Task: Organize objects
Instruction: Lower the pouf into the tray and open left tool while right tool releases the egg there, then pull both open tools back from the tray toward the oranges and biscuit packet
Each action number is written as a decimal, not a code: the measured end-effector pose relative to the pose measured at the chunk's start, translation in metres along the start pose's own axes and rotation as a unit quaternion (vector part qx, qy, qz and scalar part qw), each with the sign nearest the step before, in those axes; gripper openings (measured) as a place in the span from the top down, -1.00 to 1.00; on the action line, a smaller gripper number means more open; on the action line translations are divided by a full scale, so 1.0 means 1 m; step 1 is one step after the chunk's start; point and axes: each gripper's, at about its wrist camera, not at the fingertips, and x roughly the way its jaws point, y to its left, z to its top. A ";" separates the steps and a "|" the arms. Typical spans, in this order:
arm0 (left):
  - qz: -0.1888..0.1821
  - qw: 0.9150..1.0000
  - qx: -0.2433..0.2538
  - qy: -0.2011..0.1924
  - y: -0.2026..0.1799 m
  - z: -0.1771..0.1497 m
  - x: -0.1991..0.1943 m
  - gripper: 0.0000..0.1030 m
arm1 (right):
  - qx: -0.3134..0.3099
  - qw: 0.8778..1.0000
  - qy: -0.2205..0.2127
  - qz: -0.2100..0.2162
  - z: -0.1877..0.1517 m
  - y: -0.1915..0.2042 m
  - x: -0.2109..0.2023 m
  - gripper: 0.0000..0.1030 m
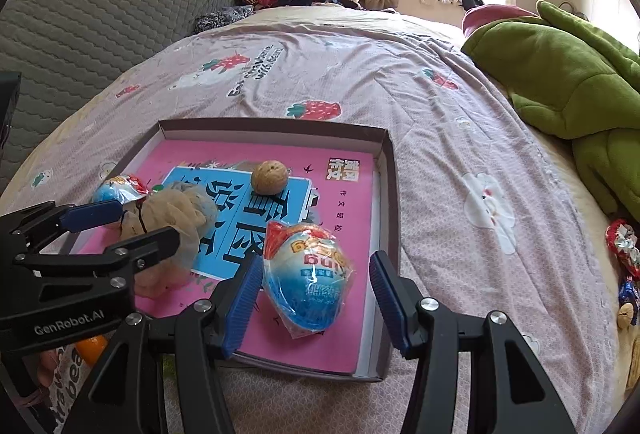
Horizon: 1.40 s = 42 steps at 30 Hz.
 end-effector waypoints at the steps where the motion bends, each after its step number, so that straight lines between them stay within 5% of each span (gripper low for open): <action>1: 0.001 1.000 0.000 -0.003 0.000 0.001 -0.004 -0.46 | 0.001 1.000 -0.001 0.000 0.001 -0.001 -0.002 -0.07; 27: 0.022 0.997 -0.004 -0.075 0.018 -0.009 -0.108 -0.47 | -0.020 0.997 -0.068 0.002 0.012 0.029 -0.095 -0.22; 42: 0.022 0.997 -0.001 -0.075 0.021 -0.038 -0.133 -0.47 | -0.033 0.994 -0.099 0.009 -0.007 0.048 -0.148 -0.22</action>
